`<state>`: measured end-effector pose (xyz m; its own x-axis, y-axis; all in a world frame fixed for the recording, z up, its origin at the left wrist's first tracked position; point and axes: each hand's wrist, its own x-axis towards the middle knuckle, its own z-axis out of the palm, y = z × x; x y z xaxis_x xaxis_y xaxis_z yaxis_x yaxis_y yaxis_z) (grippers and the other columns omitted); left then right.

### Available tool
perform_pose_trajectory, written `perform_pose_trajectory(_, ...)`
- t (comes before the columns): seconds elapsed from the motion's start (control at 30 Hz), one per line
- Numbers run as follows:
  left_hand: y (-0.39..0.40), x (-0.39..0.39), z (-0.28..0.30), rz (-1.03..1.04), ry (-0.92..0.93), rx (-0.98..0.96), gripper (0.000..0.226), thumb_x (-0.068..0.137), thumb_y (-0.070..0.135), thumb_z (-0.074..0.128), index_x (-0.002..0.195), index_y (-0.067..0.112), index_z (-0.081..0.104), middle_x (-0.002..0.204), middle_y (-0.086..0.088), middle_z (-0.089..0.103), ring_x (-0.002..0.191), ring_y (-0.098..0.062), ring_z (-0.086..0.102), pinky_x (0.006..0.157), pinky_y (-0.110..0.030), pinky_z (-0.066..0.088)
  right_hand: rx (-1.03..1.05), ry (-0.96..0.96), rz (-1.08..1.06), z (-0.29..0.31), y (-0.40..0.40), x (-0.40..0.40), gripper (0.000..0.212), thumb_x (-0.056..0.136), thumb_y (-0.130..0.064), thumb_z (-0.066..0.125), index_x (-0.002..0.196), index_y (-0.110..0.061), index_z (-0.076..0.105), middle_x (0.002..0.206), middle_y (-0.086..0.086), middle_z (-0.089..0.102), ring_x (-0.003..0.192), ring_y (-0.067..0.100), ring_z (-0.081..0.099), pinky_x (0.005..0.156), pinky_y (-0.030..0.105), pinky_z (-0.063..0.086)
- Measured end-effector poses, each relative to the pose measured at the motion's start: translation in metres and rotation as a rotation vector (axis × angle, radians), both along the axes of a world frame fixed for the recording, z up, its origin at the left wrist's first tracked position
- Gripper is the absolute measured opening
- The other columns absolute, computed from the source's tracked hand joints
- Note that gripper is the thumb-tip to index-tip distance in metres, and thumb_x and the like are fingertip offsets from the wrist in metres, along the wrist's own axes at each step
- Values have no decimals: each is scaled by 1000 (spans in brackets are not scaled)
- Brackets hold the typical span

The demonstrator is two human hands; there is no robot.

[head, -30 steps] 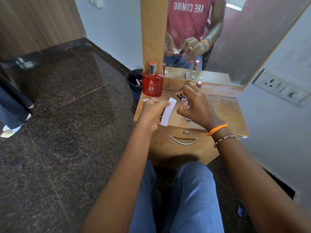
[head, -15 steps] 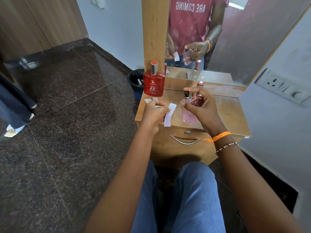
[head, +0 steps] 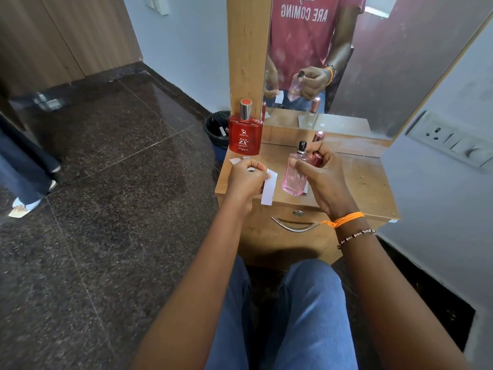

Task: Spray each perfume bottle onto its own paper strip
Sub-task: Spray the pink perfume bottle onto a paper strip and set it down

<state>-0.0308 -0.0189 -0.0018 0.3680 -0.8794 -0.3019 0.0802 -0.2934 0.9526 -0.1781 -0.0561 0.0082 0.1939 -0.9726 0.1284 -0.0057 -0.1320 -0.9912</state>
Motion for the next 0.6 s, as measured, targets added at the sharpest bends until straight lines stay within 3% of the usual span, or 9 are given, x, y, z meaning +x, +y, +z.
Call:
perform_pose_trajectory(0.1, -3, 2, 1, -1, -8, 0, 22, 81, -1, 57, 68, 16, 56, 88, -2, 56, 90, -26, 61, 59, -26, 50, -34, 59, 3, 0, 1, 3, 24, 78, -5, 73, 92, -17, 56, 84, 4, 58, 84, 17, 58, 82, 36, 53)
perform_pose_trajectory(0.2, -5, 3, -2, 1, -18, -10, 20, 82, -1, 57, 69, 15, 60, 84, 3, 55, 92, -26, 62, 59, -26, 49, -65, 82, 18, 1, 2, 6, 23, 79, -7, 73, 90, -19, 57, 83, 1, 60, 82, 11, 60, 80, 32, 55)
perform_pose_trajectory(0.3, -4, 2, -3, -15, -22, -9, 22, 83, -1, 58, 70, 17, 62, 85, 3, 56, 97, -28, 63, 60, -26, 49, -80, 122, 23, 2, 2, 7, 22, 79, -10, 73, 95, -13, 58, 96, 21, 60, 89, 22, 60, 86, 41, 55)
perform_pose_trajectory(0.4, -5, 3, -6, -18, -34, -14, 23, 83, 0, 58, 70, 18, 63, 86, 0, 58, 98, -28, 62, 60, -25, 49, -97, 154, 33, 3, 2, 7, 21, 81, -12, 72, 97, -9, 58, 97, 22, 59, 91, 27, 60, 89, 46, 55)
perform_pose_trajectory(0.6, -5, 5, -8, -17, -53, -57, 24, 85, 0, 57, 78, 16, 72, 86, 9, 60, 101, -21, 61, 88, -38, 54, -150, 228, 26, 2, 2, 9, 19, 81, -13, 71, 96, -11, 59, 94, 25, 56, 85, 35, 57, 83, 50, 52)
